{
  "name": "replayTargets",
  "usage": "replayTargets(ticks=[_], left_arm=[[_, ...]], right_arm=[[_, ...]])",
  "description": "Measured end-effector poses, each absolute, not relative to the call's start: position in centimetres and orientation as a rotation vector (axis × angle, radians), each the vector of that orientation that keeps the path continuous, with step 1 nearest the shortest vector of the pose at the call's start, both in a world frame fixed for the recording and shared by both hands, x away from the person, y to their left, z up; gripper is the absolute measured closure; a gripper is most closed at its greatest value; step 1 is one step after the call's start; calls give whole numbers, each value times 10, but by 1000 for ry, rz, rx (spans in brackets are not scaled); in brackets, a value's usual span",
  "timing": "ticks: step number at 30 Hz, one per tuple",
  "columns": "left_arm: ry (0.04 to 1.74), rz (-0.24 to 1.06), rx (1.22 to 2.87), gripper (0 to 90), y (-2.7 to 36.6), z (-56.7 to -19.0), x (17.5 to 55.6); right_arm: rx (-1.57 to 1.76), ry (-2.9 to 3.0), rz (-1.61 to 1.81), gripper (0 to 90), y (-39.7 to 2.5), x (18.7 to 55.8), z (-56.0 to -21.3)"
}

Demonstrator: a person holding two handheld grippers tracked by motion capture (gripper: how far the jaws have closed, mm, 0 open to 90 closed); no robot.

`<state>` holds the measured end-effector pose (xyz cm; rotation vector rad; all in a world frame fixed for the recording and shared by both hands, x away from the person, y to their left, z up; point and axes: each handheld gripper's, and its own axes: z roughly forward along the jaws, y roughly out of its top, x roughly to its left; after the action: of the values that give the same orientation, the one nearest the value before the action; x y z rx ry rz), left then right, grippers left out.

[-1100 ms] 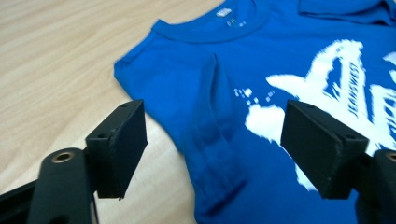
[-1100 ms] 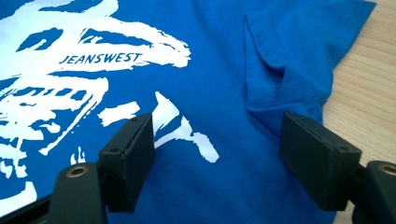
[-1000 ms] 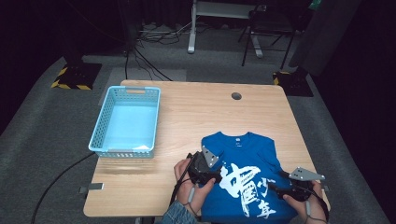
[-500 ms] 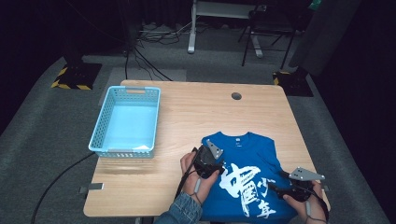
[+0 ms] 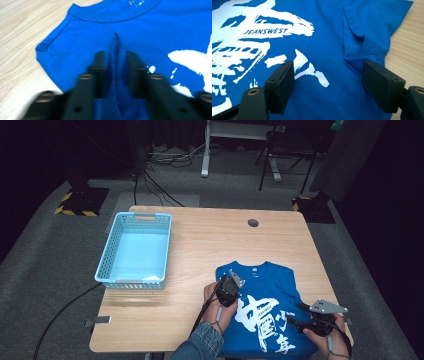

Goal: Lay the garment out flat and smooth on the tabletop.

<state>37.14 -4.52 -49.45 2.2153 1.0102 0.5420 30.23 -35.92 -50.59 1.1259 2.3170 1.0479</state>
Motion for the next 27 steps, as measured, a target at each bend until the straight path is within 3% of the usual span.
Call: replayTargets(ticks=[1,4,16,27], left_arm=[[1012,549,2201,836,-43,-493,371],[1023,576,2155,865,-36,-485,370],[1130,651,2097,863,19,-469,360],[1289,717,2089,778,54,-476,352]], right_arm=[[1126,2317,1048,268,-359,302,-506],[1126,2317,1048,268,-359,302,-506],[1126,2317,1048,268,-359,302,-506],[1126,2317,1048,268,-359,302,-506]])
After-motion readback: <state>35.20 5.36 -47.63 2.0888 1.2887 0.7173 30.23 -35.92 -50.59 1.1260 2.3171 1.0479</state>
